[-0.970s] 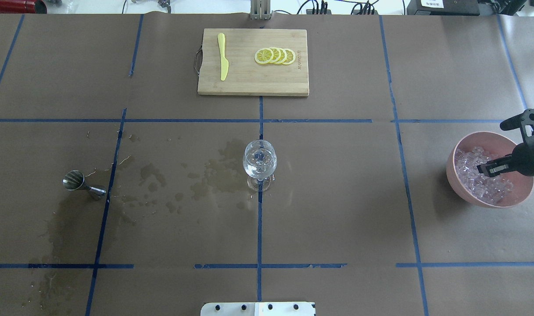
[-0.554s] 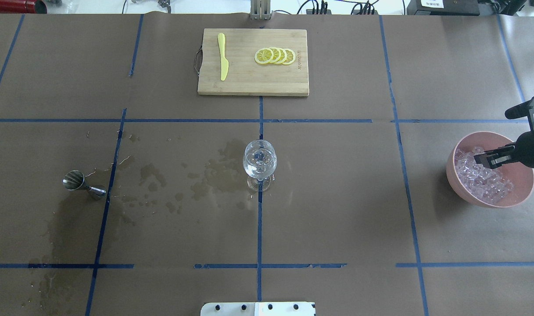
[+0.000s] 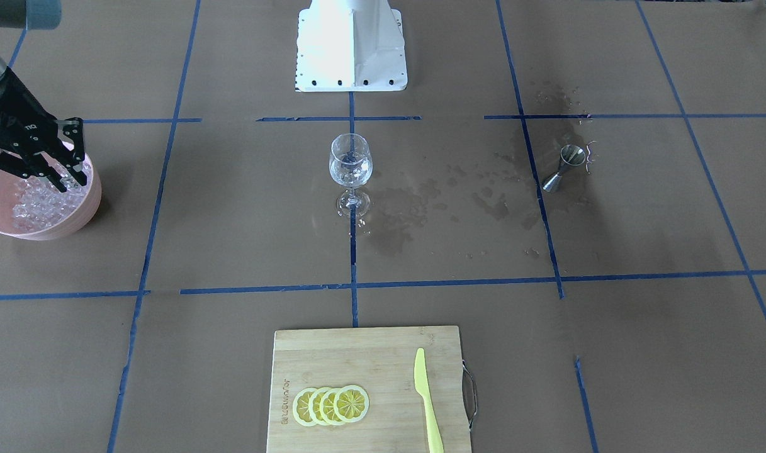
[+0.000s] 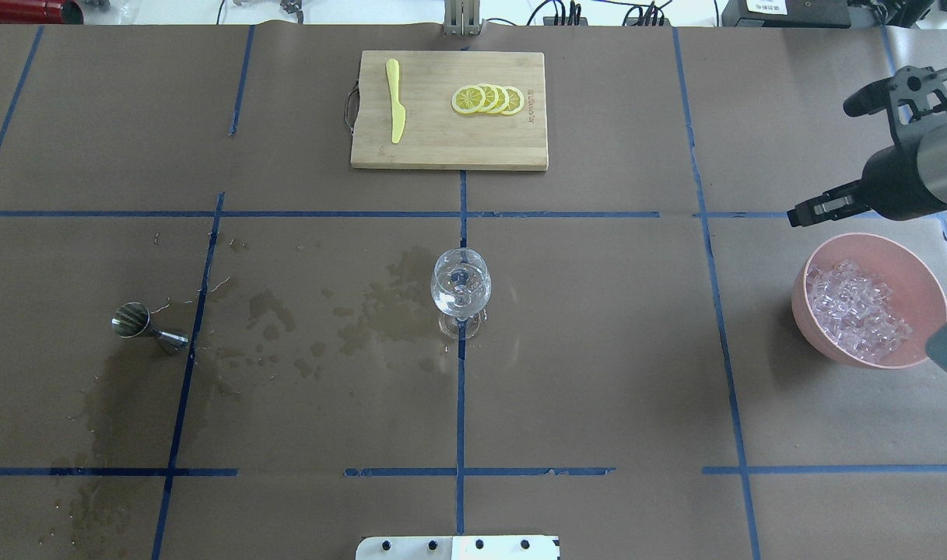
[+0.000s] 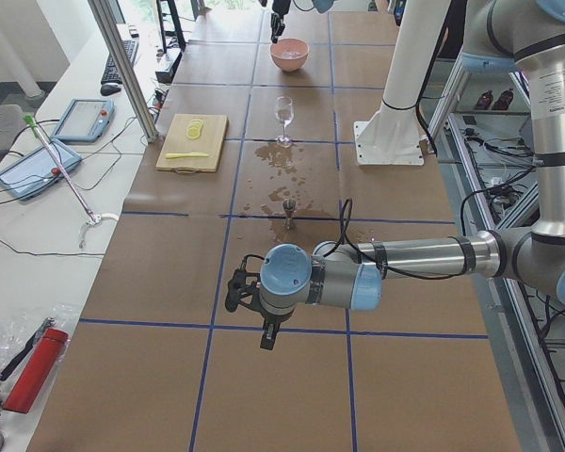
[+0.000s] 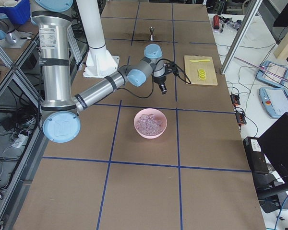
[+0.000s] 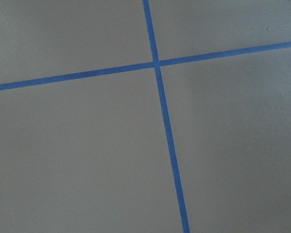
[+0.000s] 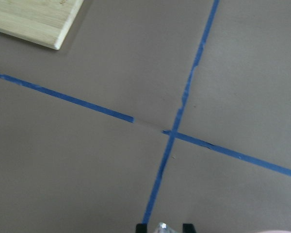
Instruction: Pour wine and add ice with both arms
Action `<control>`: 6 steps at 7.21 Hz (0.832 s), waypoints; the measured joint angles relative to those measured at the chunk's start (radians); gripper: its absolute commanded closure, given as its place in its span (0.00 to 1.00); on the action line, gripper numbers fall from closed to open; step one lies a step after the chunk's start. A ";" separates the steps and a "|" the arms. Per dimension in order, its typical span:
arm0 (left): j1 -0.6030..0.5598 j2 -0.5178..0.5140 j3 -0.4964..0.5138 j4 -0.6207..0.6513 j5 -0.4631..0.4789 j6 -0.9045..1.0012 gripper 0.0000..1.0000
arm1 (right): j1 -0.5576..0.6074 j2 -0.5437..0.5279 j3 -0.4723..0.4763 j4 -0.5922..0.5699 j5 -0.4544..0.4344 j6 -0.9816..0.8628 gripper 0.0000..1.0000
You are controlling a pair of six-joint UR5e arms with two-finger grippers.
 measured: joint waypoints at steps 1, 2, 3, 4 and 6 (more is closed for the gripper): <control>0.000 -0.002 -0.002 -0.005 0.000 0.000 0.00 | -0.023 0.101 0.002 -0.102 0.000 0.024 1.00; 0.001 -0.004 -0.002 -0.015 0.001 -0.001 0.00 | -0.064 0.193 0.002 -0.171 -0.007 0.097 1.00; 0.001 -0.006 -0.003 -0.023 0.001 -0.001 0.00 | -0.121 0.271 0.000 -0.204 -0.028 0.211 1.00; 0.001 -0.007 -0.004 -0.029 0.000 0.000 0.00 | -0.181 0.340 -0.005 -0.218 -0.062 0.321 1.00; 0.001 -0.008 -0.004 -0.035 0.000 0.000 0.00 | -0.295 0.485 -0.047 -0.263 -0.154 0.494 1.00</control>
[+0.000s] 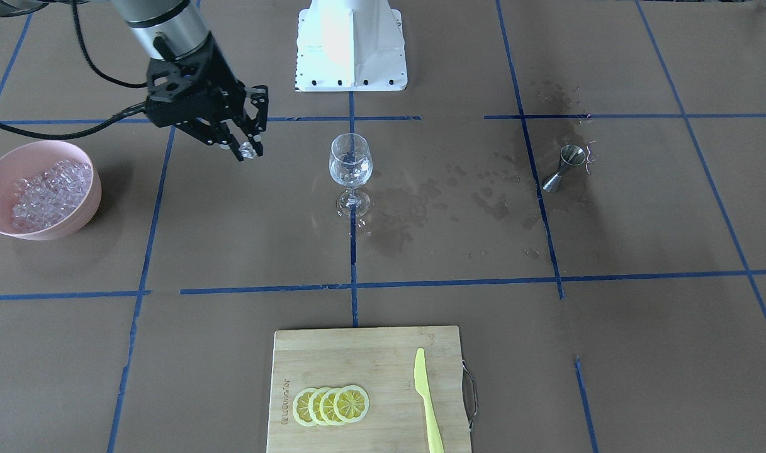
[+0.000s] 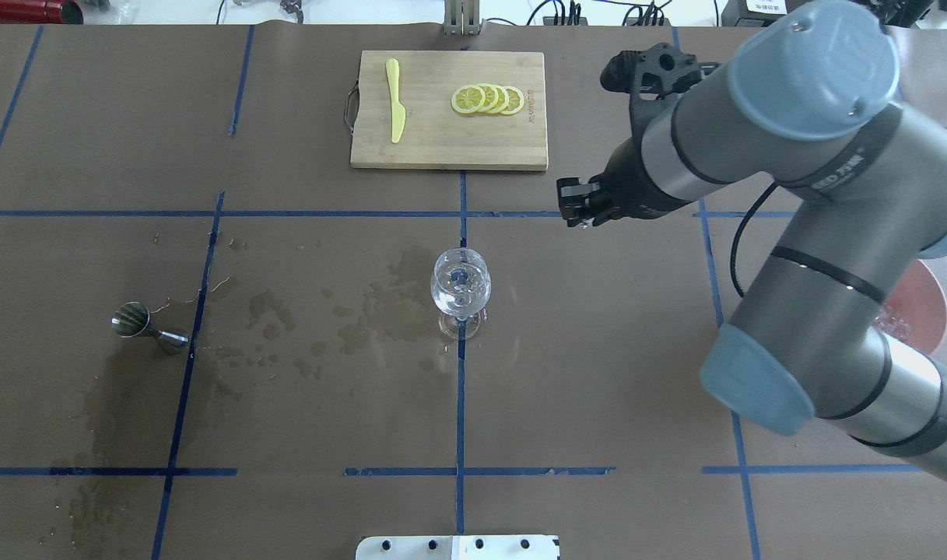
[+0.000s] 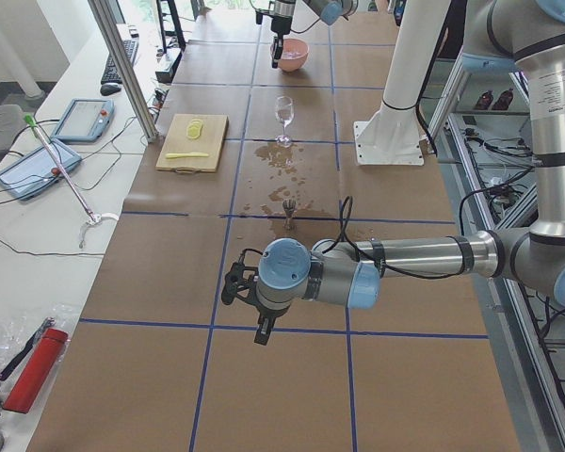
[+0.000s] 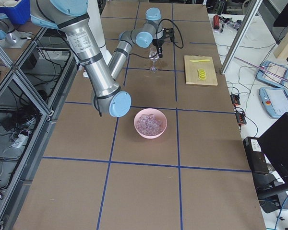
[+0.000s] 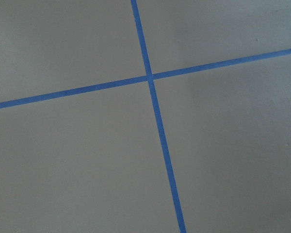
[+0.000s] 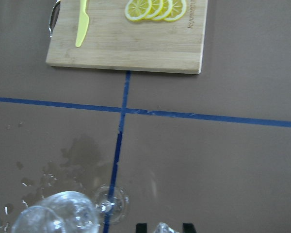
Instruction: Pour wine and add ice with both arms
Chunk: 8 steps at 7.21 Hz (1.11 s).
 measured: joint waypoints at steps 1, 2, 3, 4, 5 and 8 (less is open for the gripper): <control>0.000 0.000 0.000 -0.001 0.000 0.000 0.00 | -0.057 0.082 -0.030 -0.059 -0.064 0.057 1.00; 0.000 0.000 0.000 -0.001 0.000 0.000 0.00 | -0.106 0.143 -0.059 -0.102 -0.118 0.099 1.00; 0.000 0.000 0.001 -0.001 0.000 0.000 0.00 | -0.153 0.186 -0.094 -0.122 -0.169 0.128 1.00; 0.000 0.000 0.001 -0.001 0.000 0.000 0.00 | -0.187 0.210 -0.126 -0.130 -0.207 0.142 1.00; 0.001 0.000 0.001 -0.001 0.000 0.000 0.00 | -0.206 0.220 -0.144 -0.133 -0.225 0.147 1.00; 0.001 0.001 0.003 -0.001 0.000 0.001 0.00 | -0.220 0.228 -0.154 -0.135 -0.239 0.149 0.41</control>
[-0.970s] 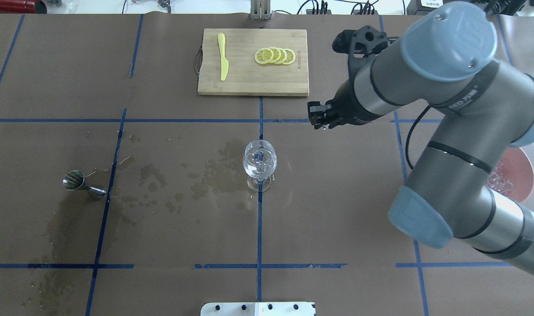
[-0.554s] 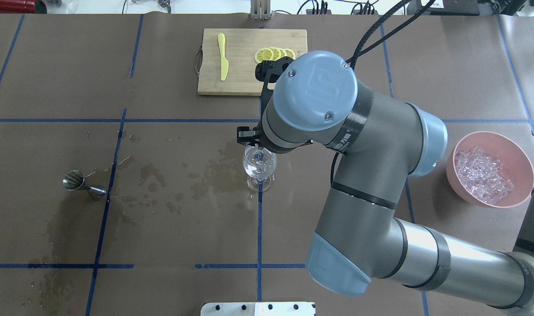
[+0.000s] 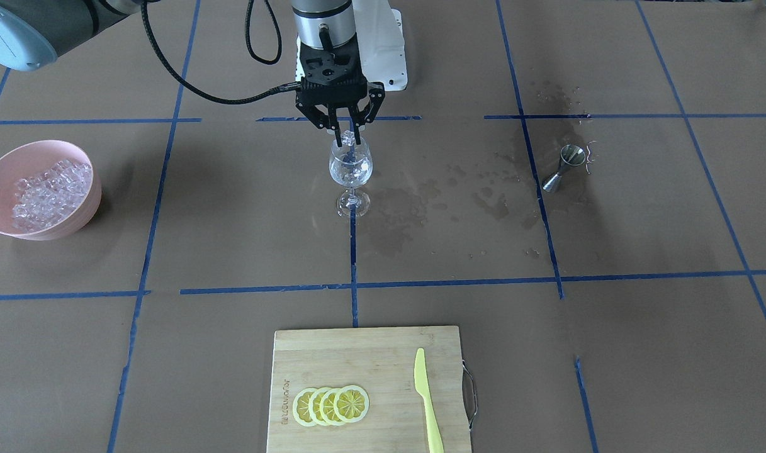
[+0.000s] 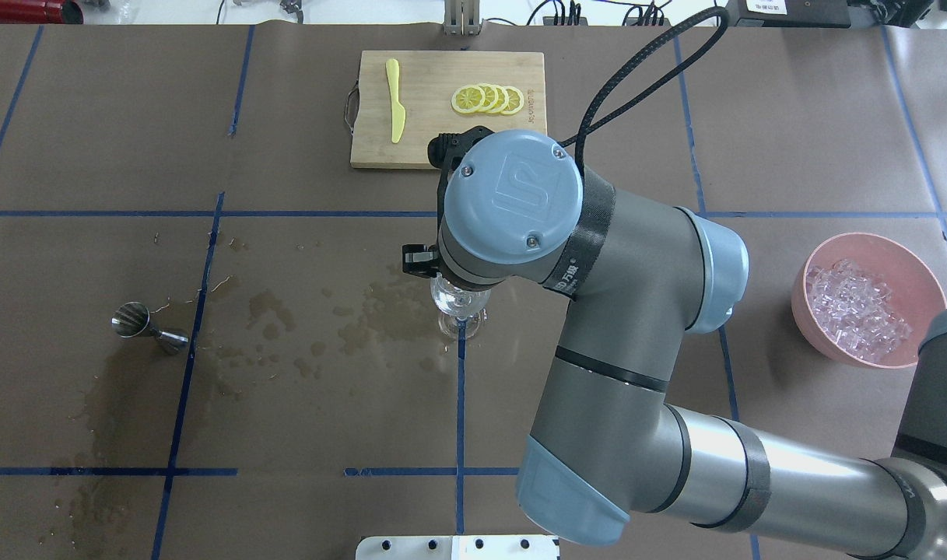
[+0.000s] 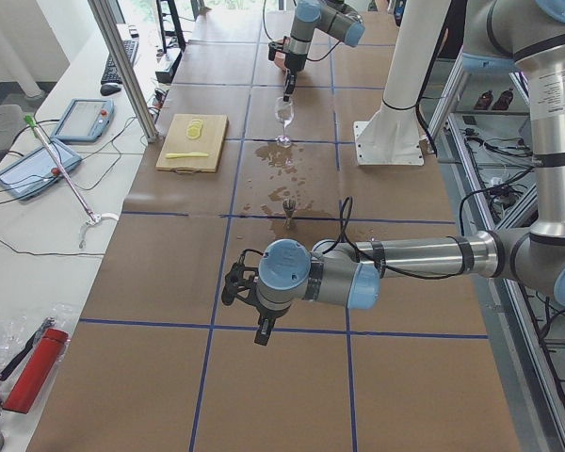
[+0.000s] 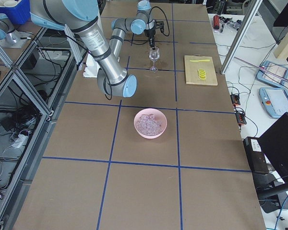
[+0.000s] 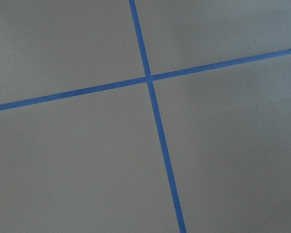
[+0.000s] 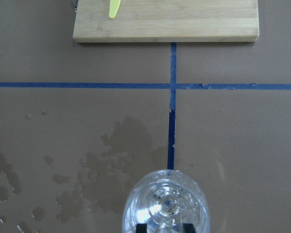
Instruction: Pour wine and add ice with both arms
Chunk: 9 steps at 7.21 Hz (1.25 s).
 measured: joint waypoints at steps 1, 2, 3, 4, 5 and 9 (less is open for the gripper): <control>0.000 0.000 0.001 0.000 0.000 0.000 0.00 | -0.003 0.000 0.000 0.000 -0.004 0.000 0.00; 0.000 0.000 0.001 0.000 0.000 0.000 0.00 | -0.010 0.000 -0.001 0.000 -0.022 0.000 0.00; 0.000 0.000 0.001 0.000 0.000 0.000 0.00 | -0.019 0.002 -0.002 0.000 -0.044 0.000 0.00; 0.000 0.000 0.002 0.000 0.000 0.000 0.00 | -0.024 0.004 -0.002 0.000 -0.054 0.000 0.00; 0.000 0.000 0.002 0.000 0.000 0.000 0.00 | -0.025 0.006 -0.001 0.000 -0.057 -0.002 0.00; 0.000 0.000 0.000 0.001 -0.001 0.002 0.00 | 0.113 -0.026 0.021 -0.044 0.076 -0.162 0.00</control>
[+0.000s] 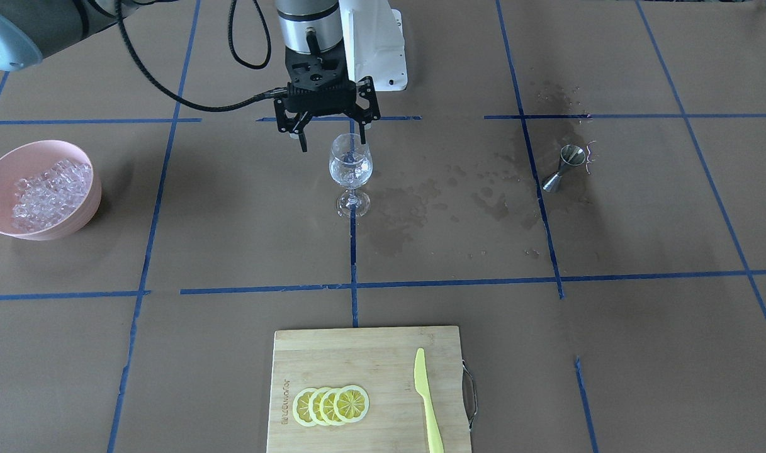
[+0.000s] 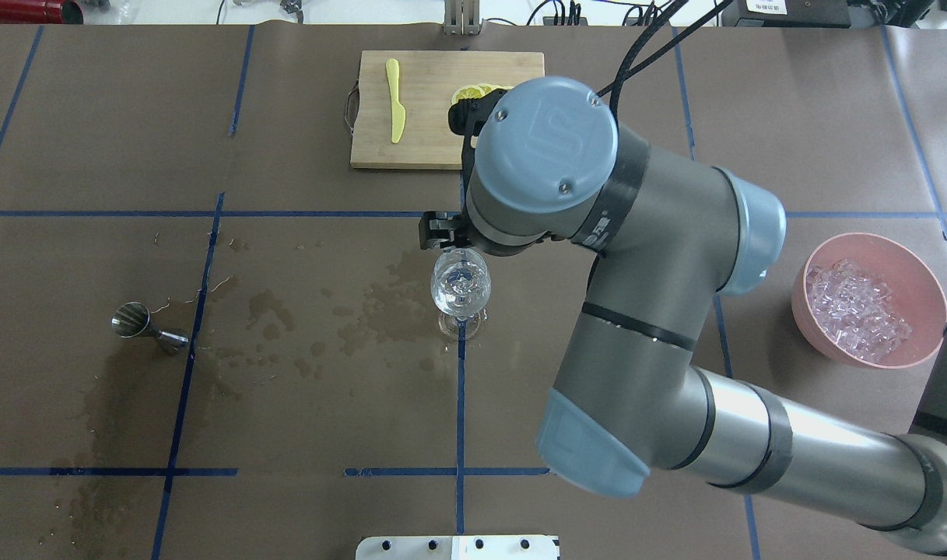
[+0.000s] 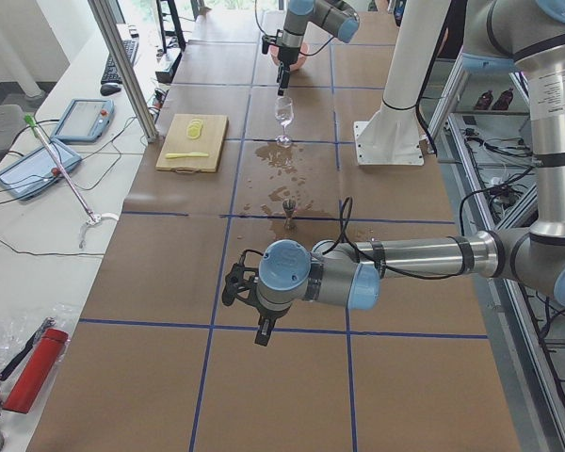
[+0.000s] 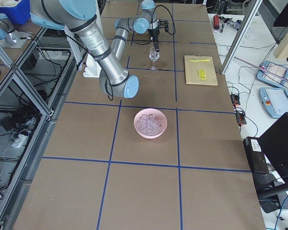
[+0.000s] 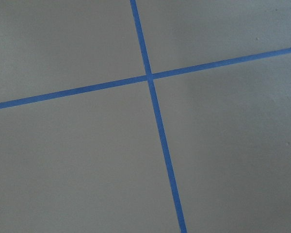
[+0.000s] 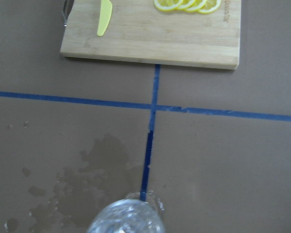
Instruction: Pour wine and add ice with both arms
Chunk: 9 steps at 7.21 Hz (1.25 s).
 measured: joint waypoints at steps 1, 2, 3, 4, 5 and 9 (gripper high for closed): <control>0.000 0.000 -0.001 -0.001 0.000 0.000 0.00 | 0.078 -0.043 0.017 -0.008 0.071 -0.099 0.00; 0.000 -0.001 -0.001 -0.001 0.000 0.000 0.00 | 0.165 -0.099 0.030 -0.011 0.152 -0.203 0.00; 0.000 -0.001 -0.001 -0.001 0.000 0.000 0.00 | 0.254 -0.162 0.036 -0.012 0.230 -0.315 0.00; 0.000 -0.001 -0.002 -0.001 0.001 0.000 0.00 | 0.332 -0.232 0.037 -0.009 0.285 -0.434 0.00; 0.002 -0.003 -0.003 -0.001 0.001 0.000 0.00 | 0.399 -0.310 0.037 -0.004 0.316 -0.561 0.00; 0.029 -0.007 -0.003 0.008 0.013 -0.001 0.00 | 0.712 -0.711 0.028 0.091 0.454 -1.052 0.00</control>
